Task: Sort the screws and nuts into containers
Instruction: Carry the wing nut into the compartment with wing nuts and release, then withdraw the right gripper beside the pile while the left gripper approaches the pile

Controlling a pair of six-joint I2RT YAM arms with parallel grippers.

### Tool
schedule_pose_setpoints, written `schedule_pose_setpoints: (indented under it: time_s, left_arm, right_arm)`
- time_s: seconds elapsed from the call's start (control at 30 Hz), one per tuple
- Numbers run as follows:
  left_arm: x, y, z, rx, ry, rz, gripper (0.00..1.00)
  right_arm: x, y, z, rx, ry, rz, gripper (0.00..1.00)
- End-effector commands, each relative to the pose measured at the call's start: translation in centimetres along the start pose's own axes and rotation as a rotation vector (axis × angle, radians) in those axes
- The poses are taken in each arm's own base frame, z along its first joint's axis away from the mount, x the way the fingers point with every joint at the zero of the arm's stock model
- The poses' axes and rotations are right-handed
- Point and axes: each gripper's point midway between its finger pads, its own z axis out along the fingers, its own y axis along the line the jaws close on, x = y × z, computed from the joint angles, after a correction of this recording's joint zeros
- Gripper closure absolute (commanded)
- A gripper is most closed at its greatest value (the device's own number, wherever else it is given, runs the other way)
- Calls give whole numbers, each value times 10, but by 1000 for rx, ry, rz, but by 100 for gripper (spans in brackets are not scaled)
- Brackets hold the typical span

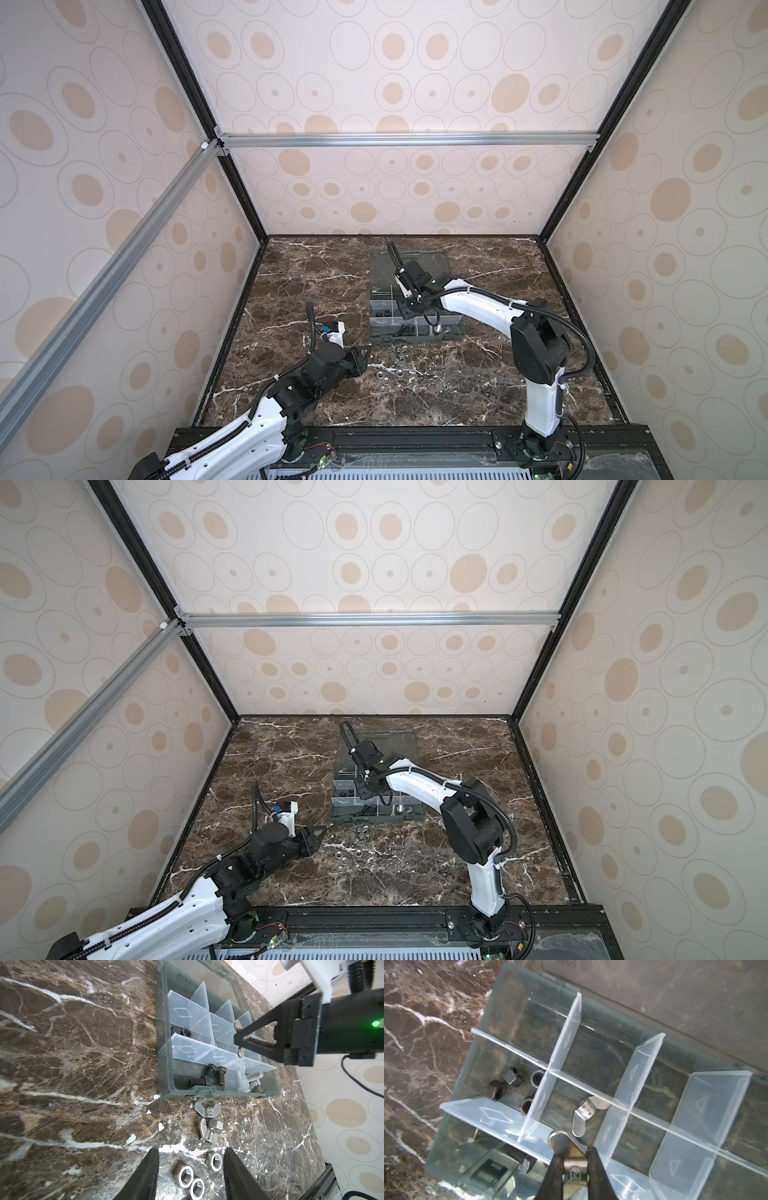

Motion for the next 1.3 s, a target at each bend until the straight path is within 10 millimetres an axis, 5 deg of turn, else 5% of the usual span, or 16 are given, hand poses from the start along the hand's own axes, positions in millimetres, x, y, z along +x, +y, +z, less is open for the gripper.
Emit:
schedule_pose_setpoints:
  time_s: [0.0, 0.33, 0.77, 1.27]
  left_arm:
    - [0, -2, -1, 7, -4, -20, 50]
    - [2, -2, 0, 9, -1, -22, 50]
    - [2, -4, 2, 16, -1, -23, 50]
    - [11, -19, 12, 32, 36, 5, 50]
  right_arm:
    - [-10, 2, -3, -14, -9, 4, 83]
    - [-13, 3, -8, -20, -15, 10, 63]
    - [-7, 6, -35, -76, -57, 46, 60]
    - [64, -9, -80, -121, -53, 86, 59]
